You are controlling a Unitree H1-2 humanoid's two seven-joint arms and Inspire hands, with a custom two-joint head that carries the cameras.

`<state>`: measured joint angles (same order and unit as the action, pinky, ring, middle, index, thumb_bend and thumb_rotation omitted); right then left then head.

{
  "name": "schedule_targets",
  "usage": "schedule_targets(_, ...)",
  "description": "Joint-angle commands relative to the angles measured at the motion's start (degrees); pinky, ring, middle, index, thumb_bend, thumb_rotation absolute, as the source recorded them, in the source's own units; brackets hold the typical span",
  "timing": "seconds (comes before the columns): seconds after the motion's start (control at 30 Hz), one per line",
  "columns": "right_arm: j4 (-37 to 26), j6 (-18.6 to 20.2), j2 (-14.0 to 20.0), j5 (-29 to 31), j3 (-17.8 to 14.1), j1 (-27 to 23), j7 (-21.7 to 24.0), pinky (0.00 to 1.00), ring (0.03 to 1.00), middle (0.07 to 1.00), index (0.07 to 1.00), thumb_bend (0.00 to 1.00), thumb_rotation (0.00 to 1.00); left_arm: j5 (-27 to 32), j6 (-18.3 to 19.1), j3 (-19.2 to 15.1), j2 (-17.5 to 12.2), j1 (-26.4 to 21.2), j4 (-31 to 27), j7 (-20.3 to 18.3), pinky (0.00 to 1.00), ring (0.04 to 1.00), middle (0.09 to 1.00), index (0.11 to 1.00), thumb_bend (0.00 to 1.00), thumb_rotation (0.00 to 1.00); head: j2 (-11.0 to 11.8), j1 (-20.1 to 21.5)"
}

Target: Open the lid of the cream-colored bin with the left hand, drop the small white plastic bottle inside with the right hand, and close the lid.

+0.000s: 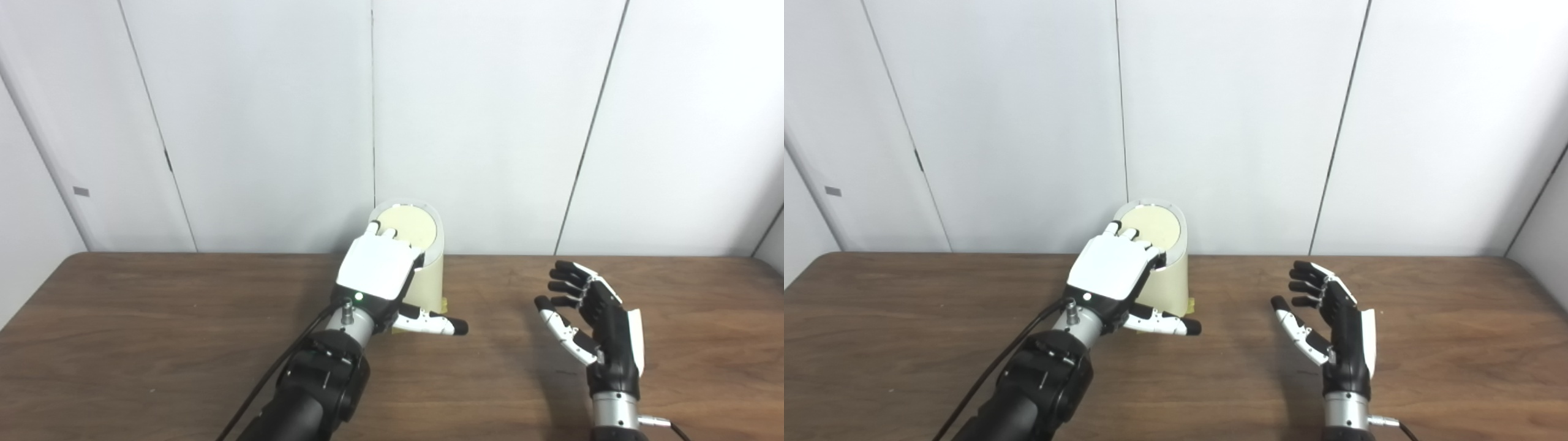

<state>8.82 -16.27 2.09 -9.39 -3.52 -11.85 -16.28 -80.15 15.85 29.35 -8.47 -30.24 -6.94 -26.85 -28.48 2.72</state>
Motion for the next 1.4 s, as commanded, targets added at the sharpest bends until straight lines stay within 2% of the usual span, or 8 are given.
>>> schedule_targets(0.0, 0.05, -0.96, -1.79, 0.0, 0.28, 0.81, -0.1, 0.56, 0.653, 0.684, 0.682, 0.26, 0.16, 2.38, -1.84, -0.12, -0.04, 0.54, 0.19, 0.27, 1.0, 0.935, 0.824, 0.813, 0.97, 0.99, 0.02, 0.06)
schedule_targets(0.3, 0.67, -1.06, -2.02, 0.06, 0.24, 0.48, -0.35, 0.55, 0.647, 0.679, 0.677, 0.25, 0.11, 2.92, -0.2, -3.58, 2.85, 0.28, -0.79, 6.74, 1.0, 0.998, 0.994, 0.994, 0.87, 0.98, 0.28, 0.15)
schedule_targets(0.73, 0.85, -0.97, -2.11, -0.34, 0.43, 0.48, -0.36, 0.54, 0.643, 0.68, 0.675, 0.25, 0.09, 0.51, 4.16, -6.2, 5.55, -3.86, 3.5, 9.16, 1.0, 1.0, 1.0, 1.0, 0.79, 0.95, 0.41, 0.28)
schedule_targets(0.87, 1.13, -0.71, -2.14, -0.1, 0.27, 0.29, -0.4, 0.55, 0.647, 0.681, 0.678, 0.25, 0.11, 2.78, 3.34, -7.44, 5.75, -2.94, 3.1, 15.02, 1.0, 1.0, 1.0, 1.0, 0.77, 0.96, 0.63, 0.29)
schedule_targets(1.0, 1.4, -1.04, -2.15, 0.1, 0.19, 0.21, -0.41, 0.55, 0.646, 0.68, 0.675, 0.26, 0.12, 8.93, -1.05, -9.03, 4.96, -0.67, 3.28, 24.35, 1.0, 1.0, 1.0, 1.0, 0.68, 0.98, 0.71, 0.33)
schedule_targets(1.17, 1.57, -1.51, -2.12, -0.4, 0.16, 0.18, -0.74, 0.55, 0.642, 0.675, 0.672, 0.25, 0.11, 17.29, -13.01, -11.65, 3.27, 3.8, 1.17, 43.54, 1.0, 0.938, 0.907, 0.892, 0.45, 0.98, 0.62, 0.46)
schedule_targets(1.27, 1.71, -1.43, -1.98, -0.37, 0.07, 0.09, -0.7, 0.54, 0.64, 0.675, 0.673, 0.25, 0.11, 29.9, -19.07, -16.52, 4.68, 8.38, -1.47, 46.87, 0.86, 0.838, 0.825, 0.808, 0.31, 1.0, 0.78, 0.43)
schedule_targets(1.37, 1.87, -1.48, -1.78, 0.03, -0.03, 0.07, -0.4, 0.54, 0.64, 0.676, 0.673, 0.25, 0.12, 48.21, -25.34, -21.36, 5.95, 12.48, -0.53, 44.81, 0.7, 0.761, 0.764, 0.743, 0.21, 0.77, 1.22, -0.16)
